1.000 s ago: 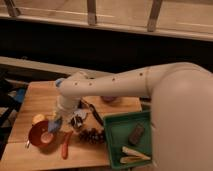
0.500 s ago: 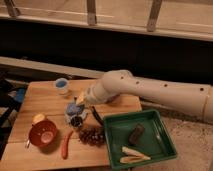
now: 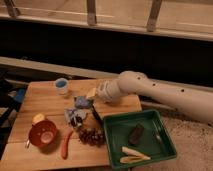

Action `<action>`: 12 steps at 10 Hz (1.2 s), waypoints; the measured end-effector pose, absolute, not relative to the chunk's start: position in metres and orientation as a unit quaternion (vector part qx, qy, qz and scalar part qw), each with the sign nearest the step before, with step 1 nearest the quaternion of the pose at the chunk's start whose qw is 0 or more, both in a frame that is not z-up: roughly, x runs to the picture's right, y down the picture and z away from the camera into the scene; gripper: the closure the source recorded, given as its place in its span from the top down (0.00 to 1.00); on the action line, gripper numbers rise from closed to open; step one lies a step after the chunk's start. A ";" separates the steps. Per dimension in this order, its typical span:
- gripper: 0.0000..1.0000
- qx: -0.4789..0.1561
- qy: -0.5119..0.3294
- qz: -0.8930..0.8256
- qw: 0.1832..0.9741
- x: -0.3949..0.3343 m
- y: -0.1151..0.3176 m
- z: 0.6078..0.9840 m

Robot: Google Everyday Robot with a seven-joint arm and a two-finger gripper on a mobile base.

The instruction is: Wipe purple bowl with sponge

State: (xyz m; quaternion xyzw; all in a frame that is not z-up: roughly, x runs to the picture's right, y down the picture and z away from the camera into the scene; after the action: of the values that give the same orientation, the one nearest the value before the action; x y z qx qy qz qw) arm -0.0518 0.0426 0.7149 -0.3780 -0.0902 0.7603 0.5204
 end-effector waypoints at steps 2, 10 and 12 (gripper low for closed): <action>0.00 -0.377 -0.090 0.761 0.520 -0.051 0.043 0.715; 0.00 -0.285 -0.126 0.822 0.477 0.015 -0.050 0.752; 0.00 -0.266 -0.124 0.841 0.454 0.043 -0.065 0.763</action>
State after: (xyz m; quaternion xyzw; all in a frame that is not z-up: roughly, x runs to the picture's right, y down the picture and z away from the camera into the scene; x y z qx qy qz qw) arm 0.0432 -0.0646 0.7630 -0.2661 -0.1240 0.8410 0.4544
